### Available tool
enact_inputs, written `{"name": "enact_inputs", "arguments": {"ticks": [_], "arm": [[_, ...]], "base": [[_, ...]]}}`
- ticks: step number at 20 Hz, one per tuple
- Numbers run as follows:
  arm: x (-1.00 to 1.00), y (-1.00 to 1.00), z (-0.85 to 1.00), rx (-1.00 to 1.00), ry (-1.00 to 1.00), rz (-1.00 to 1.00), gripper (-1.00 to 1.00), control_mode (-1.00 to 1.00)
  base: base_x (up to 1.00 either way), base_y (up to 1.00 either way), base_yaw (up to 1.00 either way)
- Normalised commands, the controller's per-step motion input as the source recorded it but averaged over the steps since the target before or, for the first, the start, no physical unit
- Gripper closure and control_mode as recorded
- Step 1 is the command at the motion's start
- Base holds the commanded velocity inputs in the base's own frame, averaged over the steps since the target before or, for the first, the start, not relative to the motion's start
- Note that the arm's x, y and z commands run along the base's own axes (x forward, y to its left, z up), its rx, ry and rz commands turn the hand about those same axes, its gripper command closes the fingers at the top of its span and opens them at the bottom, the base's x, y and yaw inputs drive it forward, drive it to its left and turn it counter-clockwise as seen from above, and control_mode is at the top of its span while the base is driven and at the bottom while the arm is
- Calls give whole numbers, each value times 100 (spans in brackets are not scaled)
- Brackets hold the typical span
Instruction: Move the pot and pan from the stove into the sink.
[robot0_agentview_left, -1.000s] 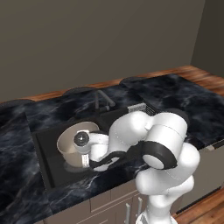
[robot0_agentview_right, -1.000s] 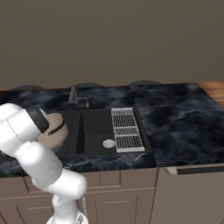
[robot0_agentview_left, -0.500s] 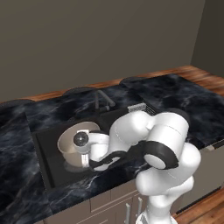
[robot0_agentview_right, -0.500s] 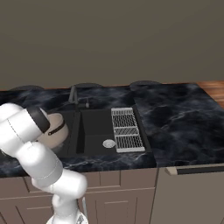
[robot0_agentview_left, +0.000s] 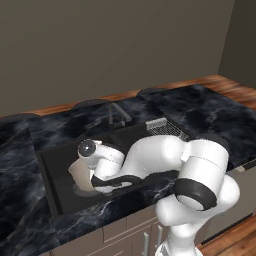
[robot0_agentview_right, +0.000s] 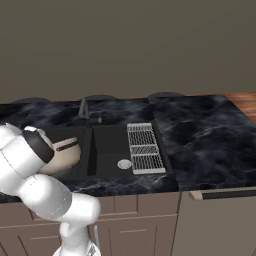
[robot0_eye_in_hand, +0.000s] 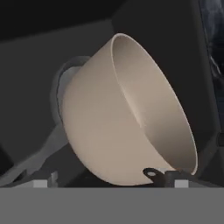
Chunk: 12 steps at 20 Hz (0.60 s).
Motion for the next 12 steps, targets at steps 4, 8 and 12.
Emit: {"name": "enact_inputs", "arguments": {"ticks": [4,8,12], "arm": [[-31,0,58,0,12,-9,-100,-100],[-48,0,52,0,10,-6,-100,-100],[-62,-10,34,0,7,-4,-100,-100]], "base": [[0,0,0],[0,0,0],[0,0,0]]}}
